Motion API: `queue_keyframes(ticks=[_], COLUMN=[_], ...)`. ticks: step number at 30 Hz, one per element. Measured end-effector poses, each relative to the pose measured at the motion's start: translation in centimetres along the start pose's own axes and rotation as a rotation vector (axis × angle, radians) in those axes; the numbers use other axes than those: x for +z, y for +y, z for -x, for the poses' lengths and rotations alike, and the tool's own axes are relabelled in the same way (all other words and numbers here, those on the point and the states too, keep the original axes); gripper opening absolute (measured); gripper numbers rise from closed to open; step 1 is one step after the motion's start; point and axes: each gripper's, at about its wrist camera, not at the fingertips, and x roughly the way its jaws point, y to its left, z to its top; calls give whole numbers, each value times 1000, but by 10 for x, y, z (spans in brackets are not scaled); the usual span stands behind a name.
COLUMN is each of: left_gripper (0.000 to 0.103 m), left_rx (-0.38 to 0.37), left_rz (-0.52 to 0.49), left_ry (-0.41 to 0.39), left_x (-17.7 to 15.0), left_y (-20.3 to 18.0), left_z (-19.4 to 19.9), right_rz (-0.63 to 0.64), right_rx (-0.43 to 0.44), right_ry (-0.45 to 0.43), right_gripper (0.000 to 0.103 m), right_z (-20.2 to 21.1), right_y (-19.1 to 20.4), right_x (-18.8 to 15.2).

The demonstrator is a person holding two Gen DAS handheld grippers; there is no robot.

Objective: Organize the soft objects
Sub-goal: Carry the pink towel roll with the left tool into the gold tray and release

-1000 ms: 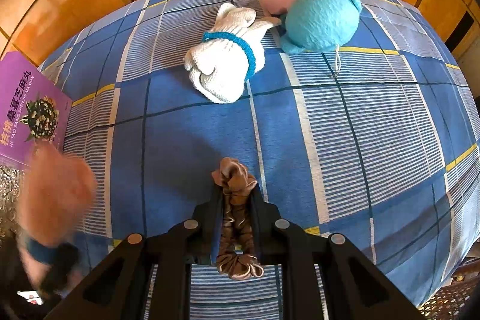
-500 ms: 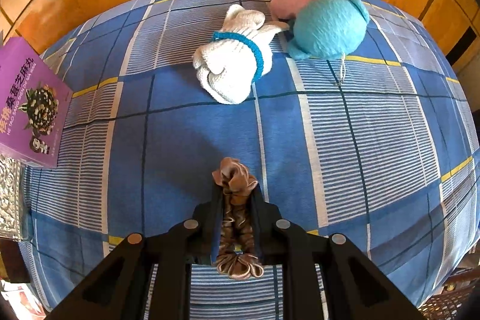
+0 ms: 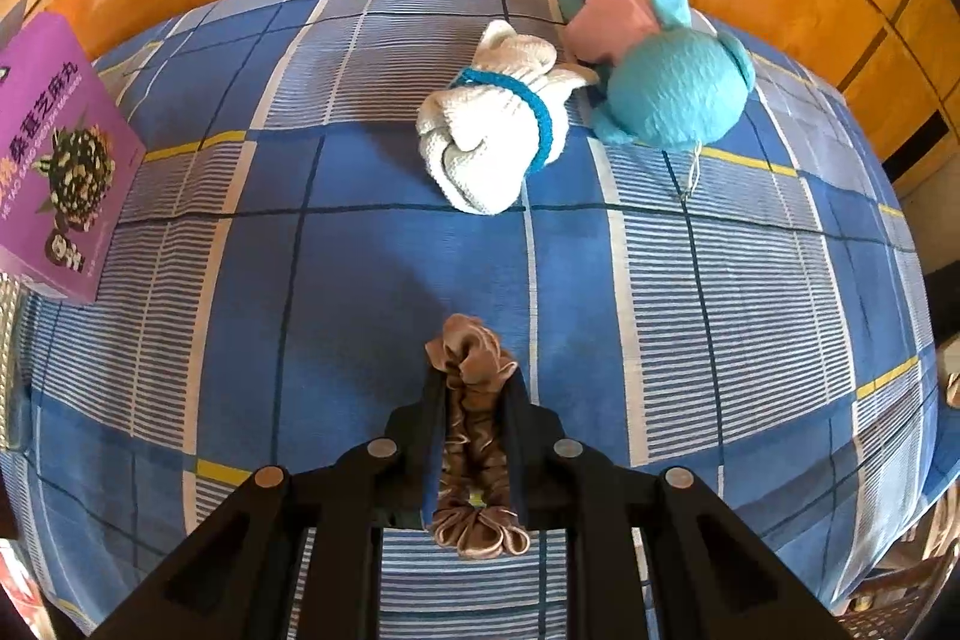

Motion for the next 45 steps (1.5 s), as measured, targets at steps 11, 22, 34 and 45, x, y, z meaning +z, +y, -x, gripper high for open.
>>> queue_keyframes(ticks=[11,22,34,45], left_gripper=[33,33,34,35], left_rx=[156,309,348,361], left_rz=[141,151,158,165], left_ry=[0,17,19,25], left_x=[-95,-161,-173,-174], left_y=[99,130,137,138], left_z=[55,73,76,76], right_rz=[68,128,198,208], right_rx=[-58,-115,-180,-184], right_ry=[-22,-44,-70,-71], right_gripper=[17,17,17,17], right_z=[7,11,10,10], right_y=[26,55,86,90], right_x=[-4,-20,-39,-41])
